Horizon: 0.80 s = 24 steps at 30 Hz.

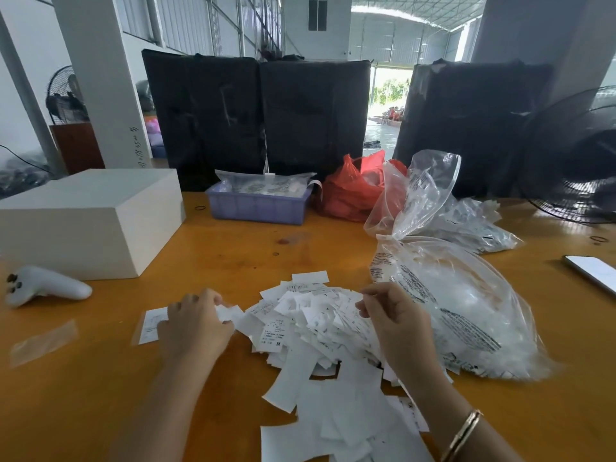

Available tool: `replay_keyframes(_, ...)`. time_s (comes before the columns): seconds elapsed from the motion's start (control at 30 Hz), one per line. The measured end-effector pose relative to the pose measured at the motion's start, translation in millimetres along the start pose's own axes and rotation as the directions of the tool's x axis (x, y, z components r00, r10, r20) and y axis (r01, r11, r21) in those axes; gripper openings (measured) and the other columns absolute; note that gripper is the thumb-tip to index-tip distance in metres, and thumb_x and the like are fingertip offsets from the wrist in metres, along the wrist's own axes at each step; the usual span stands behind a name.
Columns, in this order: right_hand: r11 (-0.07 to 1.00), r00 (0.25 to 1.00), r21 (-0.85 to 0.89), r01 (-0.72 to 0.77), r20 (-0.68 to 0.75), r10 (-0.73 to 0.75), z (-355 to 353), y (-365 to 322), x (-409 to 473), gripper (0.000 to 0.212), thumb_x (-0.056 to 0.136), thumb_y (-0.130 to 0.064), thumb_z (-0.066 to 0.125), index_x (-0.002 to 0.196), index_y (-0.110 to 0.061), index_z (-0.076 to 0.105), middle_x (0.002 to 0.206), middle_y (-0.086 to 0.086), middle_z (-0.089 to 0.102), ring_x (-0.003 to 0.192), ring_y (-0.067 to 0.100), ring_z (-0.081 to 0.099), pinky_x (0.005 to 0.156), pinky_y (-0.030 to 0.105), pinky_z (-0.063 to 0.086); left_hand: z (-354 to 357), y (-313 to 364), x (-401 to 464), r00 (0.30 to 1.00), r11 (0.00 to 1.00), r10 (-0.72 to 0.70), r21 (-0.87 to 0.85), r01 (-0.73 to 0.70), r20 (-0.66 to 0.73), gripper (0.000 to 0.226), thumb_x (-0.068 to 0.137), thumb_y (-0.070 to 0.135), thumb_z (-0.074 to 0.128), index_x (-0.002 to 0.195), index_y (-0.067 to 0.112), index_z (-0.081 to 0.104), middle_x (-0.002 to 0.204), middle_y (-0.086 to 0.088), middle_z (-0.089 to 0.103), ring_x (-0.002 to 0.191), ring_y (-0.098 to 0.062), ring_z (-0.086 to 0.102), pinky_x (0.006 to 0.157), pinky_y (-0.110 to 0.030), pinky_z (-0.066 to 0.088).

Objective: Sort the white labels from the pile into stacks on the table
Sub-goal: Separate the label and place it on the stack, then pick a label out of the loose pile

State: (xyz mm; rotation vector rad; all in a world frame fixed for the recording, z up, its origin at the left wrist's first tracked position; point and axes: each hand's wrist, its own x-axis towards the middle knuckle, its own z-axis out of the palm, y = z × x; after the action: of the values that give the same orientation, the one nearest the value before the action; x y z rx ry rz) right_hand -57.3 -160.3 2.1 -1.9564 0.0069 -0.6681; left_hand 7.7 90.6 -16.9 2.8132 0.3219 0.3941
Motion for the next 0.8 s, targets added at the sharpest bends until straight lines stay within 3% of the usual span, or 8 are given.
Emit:
replay_keyframes(0.13,0.954,0.959,-0.227,0.195,-0.159,-0.234,-12.9,0.5,8.6,0.013,0.086,-0.005,0.063,0.091,-0.017,0.066,0.082,-0.009,0.062,0.075,0.009,0.059,0.065,0.015,0.049,3.3,13.9,-5.2,0.988,0.989,0.136,-0.042,-0.14,-0.08,0.038,0.087,0.036,0.063,0.123,0.032,0.053,0.125,0.007,0.055,0.116,-0.016,0.047,0.089,-0.03,0.041)
replay_keyframes(0.2,0.915,0.937,-0.355,0.191,-0.212,-0.278,-21.1,4.1,15.3,0.012,0.086,-0.004,0.063,0.094,-0.01,0.069,0.09,-0.003,0.061,0.085,0.019,0.057,0.076,0.027,0.043,4.2,23.4,-10.3,0.957,0.955,0.247,-0.125,-0.267,-0.155,0.031,0.089,0.028,0.061,0.12,0.028,0.058,0.12,0.007,0.059,0.11,-0.013,0.047,0.085,-0.025,0.041)
replay_keyframes(0.3,0.858,0.95,-0.509,0.067,-0.23,-0.211,-35.3,13.5,23.8,0.023,0.09,-0.001,0.056,0.107,-0.008,0.069,0.105,0.006,0.065,0.104,0.029,0.054,0.085,0.034,0.03,4.0,36.5,-19.2,0.882,0.875,0.414,-0.169,-0.454,-0.226,0.025,0.089,0.019,0.06,0.113,0.023,0.065,0.108,0.008,0.063,0.096,-0.007,0.047,0.078,-0.018,0.041)
replay_keyframes(0.4,0.78,0.987,-0.614,-0.119,-0.16,0.025,-50.0,22.3,28.5,0.037,0.094,-0.001,0.045,0.126,-0.011,0.06,0.13,0.009,0.059,0.123,0.029,0.048,0.104,0.042,0.034,3.1,45.7,-29.1,0.824,0.804,0.512,-0.202,-0.56,-0.243,0.02,0.089,0.018,0.061,0.107,0.023,0.067,0.102,0.01,0.064,0.09,-0.004,0.046,0.075,-0.017,0.042)
replay_keyframes(0.5,0.621,0.972,-0.762,-0.184,-0.046,0.232,-56.2,25.4,29.5,0.036,0.095,-0.006,0.044,0.128,-0.013,0.055,0.128,0.008,0.059,0.115,0.028,0.054,0.099,0.041,0.043,3.9,49.8,-35.0,0.8,0.766,0.557,-0.232,-0.599,-0.223,0.019,0.091,0.021,0.057,0.108,0.024,0.066,0.103,0.013,0.062,0.093,-0.004,0.045,0.078,-0.017,0.041)
replay_keyframes(0.6,0.546,0.977,-0.831,-0.104,0.016,0.211,-54.1,25.7,27.7,0.022,0.094,-0.006,0.041,0.105,-0.014,0.059,0.104,0.005,0.066,0.092,0.024,0.06,0.084,0.035,0.046,5.0,51.0,-36.8,0.787,0.75,0.581,-0.241,-0.616,-0.206,0.022,0.093,0.024,0.053,0.112,0.026,0.064,0.108,0.014,0.061,0.098,-0.003,0.045,0.082,-0.015,0.039)
replay_keyframes(0.8,0.627,0.99,-0.773,-0.094,-0.01,0.137,-49.8,30.2,28.0,0.033,0.093,-0.004,0.05,0.121,-0.016,0.064,0.106,0.005,0.068,0.093,0.024,0.059,0.089,0.035,0.047,6.0,51.3,-38.0,0.785,0.745,0.587,-0.248,-0.62,-0.198,0.023,0.094,0.026,0.053,0.113,0.027,0.065,0.111,0.014,0.063,0.097,0.001,0.041,0.079,-0.011,0.037)
